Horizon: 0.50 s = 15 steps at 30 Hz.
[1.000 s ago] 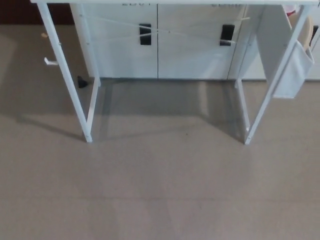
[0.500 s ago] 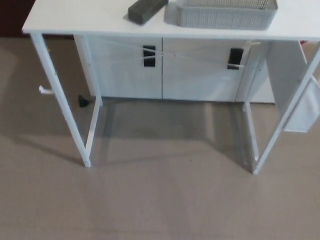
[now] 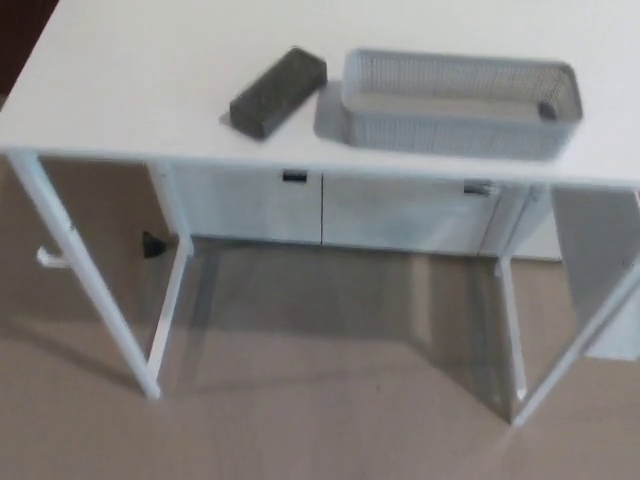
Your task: The robot walks towards a desk on which an eraser is kept on the left hand side and a container is kept on the right hand side. The robot picks up the eraser using its left hand and places it in the container.
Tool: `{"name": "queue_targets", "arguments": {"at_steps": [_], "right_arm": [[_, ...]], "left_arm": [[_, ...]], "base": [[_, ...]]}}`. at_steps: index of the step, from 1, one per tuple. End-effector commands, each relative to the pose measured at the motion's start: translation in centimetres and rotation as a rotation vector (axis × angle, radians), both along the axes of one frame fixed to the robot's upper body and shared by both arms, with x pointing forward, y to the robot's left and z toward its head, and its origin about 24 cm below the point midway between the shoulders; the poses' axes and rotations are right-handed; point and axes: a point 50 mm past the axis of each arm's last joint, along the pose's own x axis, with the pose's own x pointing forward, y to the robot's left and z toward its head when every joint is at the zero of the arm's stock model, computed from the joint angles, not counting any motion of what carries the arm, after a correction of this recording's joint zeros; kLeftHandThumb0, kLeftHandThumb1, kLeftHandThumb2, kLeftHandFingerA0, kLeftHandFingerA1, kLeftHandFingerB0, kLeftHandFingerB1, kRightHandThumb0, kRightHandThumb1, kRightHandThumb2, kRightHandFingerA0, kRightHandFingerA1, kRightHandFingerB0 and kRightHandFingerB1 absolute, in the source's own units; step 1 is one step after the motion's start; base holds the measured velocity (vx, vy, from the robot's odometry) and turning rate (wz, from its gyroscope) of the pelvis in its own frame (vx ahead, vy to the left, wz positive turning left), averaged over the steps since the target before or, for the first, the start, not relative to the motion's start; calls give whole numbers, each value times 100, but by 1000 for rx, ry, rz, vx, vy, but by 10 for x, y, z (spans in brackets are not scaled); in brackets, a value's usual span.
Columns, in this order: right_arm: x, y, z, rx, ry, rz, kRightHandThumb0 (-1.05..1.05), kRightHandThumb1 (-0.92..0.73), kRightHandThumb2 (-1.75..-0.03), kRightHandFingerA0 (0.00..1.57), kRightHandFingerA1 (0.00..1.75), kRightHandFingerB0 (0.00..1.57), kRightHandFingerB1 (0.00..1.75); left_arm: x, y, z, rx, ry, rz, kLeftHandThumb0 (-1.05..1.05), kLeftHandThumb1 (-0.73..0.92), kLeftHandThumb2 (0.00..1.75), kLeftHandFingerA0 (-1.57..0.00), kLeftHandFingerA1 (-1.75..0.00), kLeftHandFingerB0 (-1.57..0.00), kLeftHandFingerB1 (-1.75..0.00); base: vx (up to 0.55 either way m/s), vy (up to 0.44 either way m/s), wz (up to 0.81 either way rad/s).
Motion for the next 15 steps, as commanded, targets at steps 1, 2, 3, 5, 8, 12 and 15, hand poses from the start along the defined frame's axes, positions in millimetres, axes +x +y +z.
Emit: {"name": "queue_targets", "arguments": {"at_steps": [1,2,3,5,8,12,15], "right_arm": [[1,0,2,-21,-23,19,-35,-47,-53,51,59,44,52],[1,0,2,-21,-23,19,-35,-47,-53,51,59,44,51],[2,0,2,-16,-25,14,-34,-47,-53,50,60,44,52],[2,0,2,-12,-25,13,-35,-47,-53,50,60,44,52],[1,0,1,-15,-19,16,-39,-37,-73,47,64,39,58],[1,1,1,-14,-21,21,-39,-37,-73,48,64,39,57],[1,1,1,-22,-18,31,-41,-37,-73,48,64,39,58]], "left_arm": [[4,4,6,26,-19,-28,-22,56,58,-44,-39,-34,-34],[4,4,5,32,-18,-29,-22,56,58,-45,-40,-34,-35],[4,4,6,34,-16,-28,-21,56,57,-44,-39,-35,-34],[5,4,6,32,-18,-30,-21,57,57,-44,-39,-35,-34],[4,4,7,41,-14,-55,-22,57,58,-45,-39,-35,-35],[3,3,6,31,-14,-47,-22,56,57,-44,-39,-35,-35],[2,2,6,35,-16,-60,-23,56,57,-44,-40,-35,-35]], "base": [[421,154,-56],[418,155,-23],[385,146,-3],[374,139,-2],[354,67,8],[358,-18,30],[490,2,30]]}}
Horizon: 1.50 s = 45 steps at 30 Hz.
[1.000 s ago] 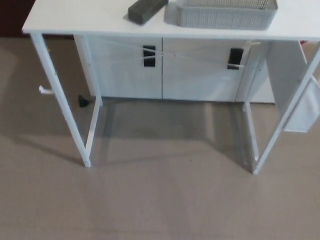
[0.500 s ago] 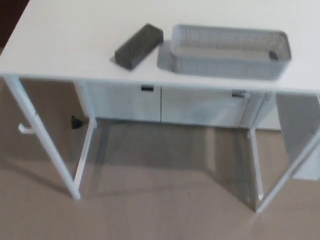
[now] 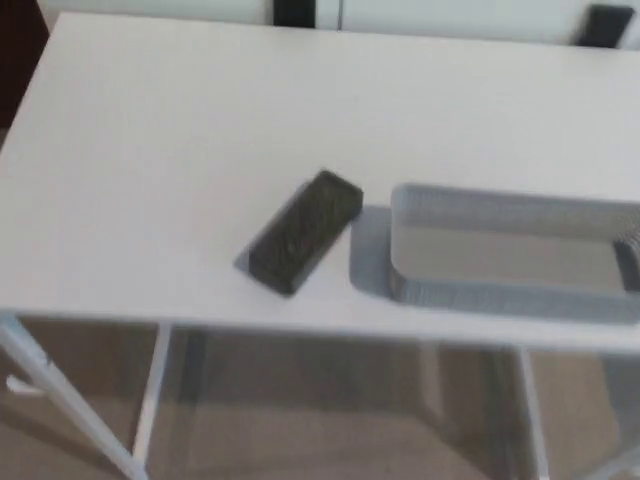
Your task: The robot walks towards a desk on which an eraser is kept on the left hand side and a container is kept on the right hand side. The robot picks up the eraser using its left hand and places it in the container.
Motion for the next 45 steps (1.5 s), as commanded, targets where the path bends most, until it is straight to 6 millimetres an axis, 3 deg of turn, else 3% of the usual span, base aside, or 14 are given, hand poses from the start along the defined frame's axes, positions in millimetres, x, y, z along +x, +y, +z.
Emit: {"name": "queue_targets", "arguments": {"at_steps": [1,16,32,33,45], "right_arm": [[1,-3,3,-21,-22,10,-36,-48,-54,51,59,44,52],[-2,-2,2,-11,-15,23,-36,-48,-54,50,59,42,52],[1,2,0,-14,-8,33,-36,-48,-54,51,60,43,51],[2,2,0,-12,-9,28,-40,-37,-73,48,65,40,58],[2,3,1,-22,-11,45,-40,-38,-74,49,65,40,58]], "left_arm": [[0,1,5,22,-13,-41,-22,56,57,-44,-39,-35,-35],[-7,-9,0,-76,15,-56,-20,54,56,-43,-39,-37,-34],[-13,-13,-1,-113,52,-103,-20,53,55,-46,-40,-39,-35],[-13,-13,-1,-113,53,-100,-19,53,55,-46,-40,-39,-35],[-12,-11,0,-86,56,-118,-28,47,62,-43,-44,-37,-40]], "base": [[493,72,94],[302,159,-19],[-134,0,2],[-69,-133,10],[-96,148,-5]]}}
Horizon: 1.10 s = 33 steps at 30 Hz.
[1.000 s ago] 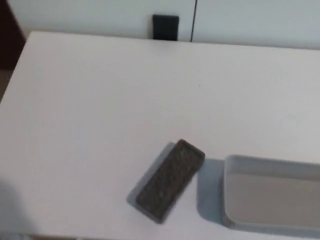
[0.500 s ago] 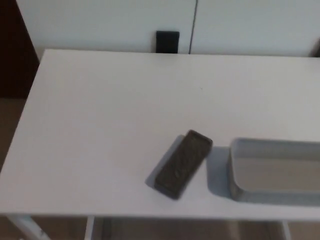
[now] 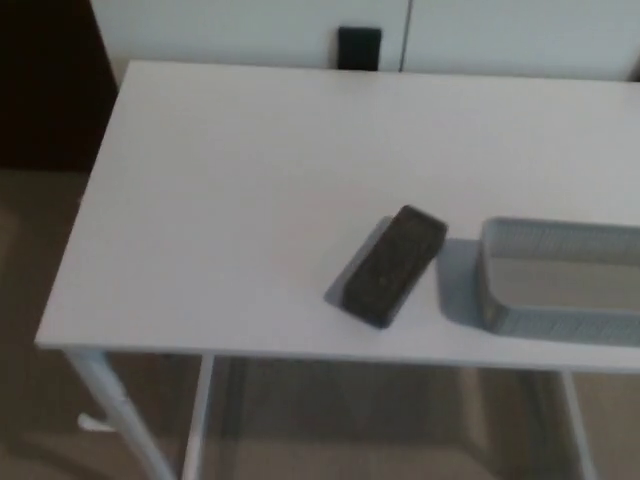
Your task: The robot walks towards a desk on which an eraser is kept on the left hand side and a container is kept on the right hand side. The robot picks up the eraser using its left hand and places it in the container.
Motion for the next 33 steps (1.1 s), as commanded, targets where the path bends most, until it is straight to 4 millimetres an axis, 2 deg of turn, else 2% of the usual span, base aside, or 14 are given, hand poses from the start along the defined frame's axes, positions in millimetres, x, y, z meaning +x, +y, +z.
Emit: {"name": "queue_targets", "arguments": {"at_steps": [1,12,13,20,21,22,23,25,26,27,28,33], "right_arm": [[1,-3,2,-13,-10,3,-41,-37,-74,49,65,39,58],[4,0,2,-15,-13,24,-41,-38,-74,47,64,38,57],[5,0,2,-16,-14,27,-41,-37,-74,47,64,38,58],[7,0,2,-24,-6,39,-42,-38,-73,47,62,38,57],[6,0,2,-24,-8,45,-38,-48,-53,51,57,43,52],[6,0,2,-28,-7,46,-39,-48,-53,52,58,43,52],[6,0,2,-28,-6,46,-39,-48,-53,52,58,44,52],[6,1,2,-25,-8,47,-38,-48,-54,52,58,43,51],[6,1,2,-27,-7,47,-38,-48,-54,51,57,43,51],[6,1,2,-29,-5,47,-38,-48,-54,51,57,43,51],[6,1,2,-28,-7,43,-37,-47,-53,52,58,43,52],[10,1,3,-26,-13,42,-37,-47,-53,51,57,43,52]], "left_arm": [[2,3,5,25,-7,-24,-29,47,62,-43,-44,-37,-40],[0,4,6,34,-14,-20,-31,46,63,-44,-45,-37,-41],[0,4,6,38,-14,-21,-24,52,55,-48,-40,-39,-35],[0,5,5,53,-11,-30,-24,52,55,-49,-40,-40,-35],[-2,5,3,53,-9,-25,-25,51,55,-49,-40,-40,-35],[-2,6,3,57,-10,-27,-32,46,63,-45,-45,-38,-41],[-2,6,3,56,-14,-31,-24,52,55,-49,-41,-40,-35],[-2,5,4,53,-23,-26,-23,52,55,-50,-41,-39,-35],[-2,4,4,53,-32,-15,-28,46,62,-45,-45,-35,-40],[-2,4,5,53,-37,-10,-28,46,62,-45,-45,-35,-40],[-2,4,5,59,-39,-5,-21,53,55,-49,-41,-37,-34],[3,5,6,57,-51,-1,-22,53,55,-49,-41,-36,-34]], "base": [[13,202,3],[-2,-12,4],[-4,-95,-1],[-9,-56,-1],[0,0,0],[0,0,0],[0,0,0],[0,0,0],[0,0,0],[11,12,-9],[8,22,9],[-32,-45,5]]}}
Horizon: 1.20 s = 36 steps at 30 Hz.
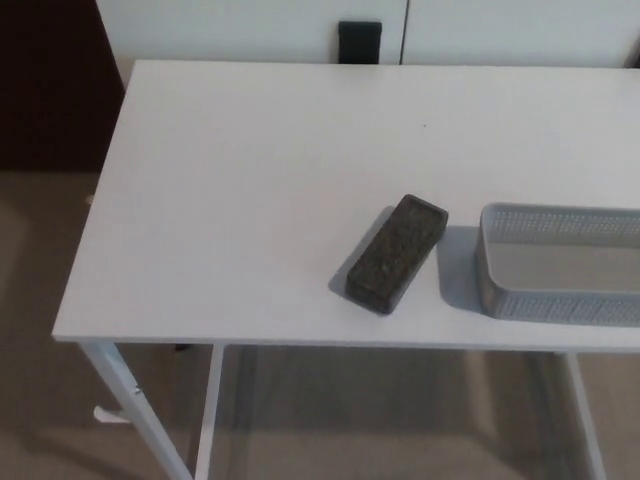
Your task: The robot walks towards a desk on which an eraser is kept on the left hand side and a container is kept on the right hand side. The robot picks up the eraser using its left hand and places it in the container.
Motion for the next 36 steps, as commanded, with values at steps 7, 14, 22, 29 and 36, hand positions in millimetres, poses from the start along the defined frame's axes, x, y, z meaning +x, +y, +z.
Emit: {"name": "queue_targets", "arguments": {"at_steps": [7,14,22,29,36], "right_arm": [[9,-7,5,-19,-22,-11,-33,-49,-53,51,52,43,48],[15,-5,8,-22,-38,-2,-35,-48,-54,49,54,41,50],[18,-5,7,-34,-33,13,-41,-38,-73,49,62,41,58],[21,-6,8,-46,-35,23,-37,-48,-54,53,53,43,49],[19,-4,7,-37,-26,25,-35,-48,-54,52,53,42,49]], "left_arm": [[12,-1,6,28,-41,-21,-21,53,56,-48,-40,-37,-34],[15,0,7,27,-55,-25,-21,52,55,-48,-41,-39,-35],[17,1,5,45,-50,-37,-30,47,63,-45,-45,-37,-40],[22,-1,6,52,-57,-38,-28,47,62,-45,-44,-37,-40],[16,0,6,45,-53,-41,-30,47,63,-44,-45,-36,-40]], "base": [[-65,-201,4],[-6,-319,9],[9,27,-2],[18,184,3],[15,-52,13]]}}
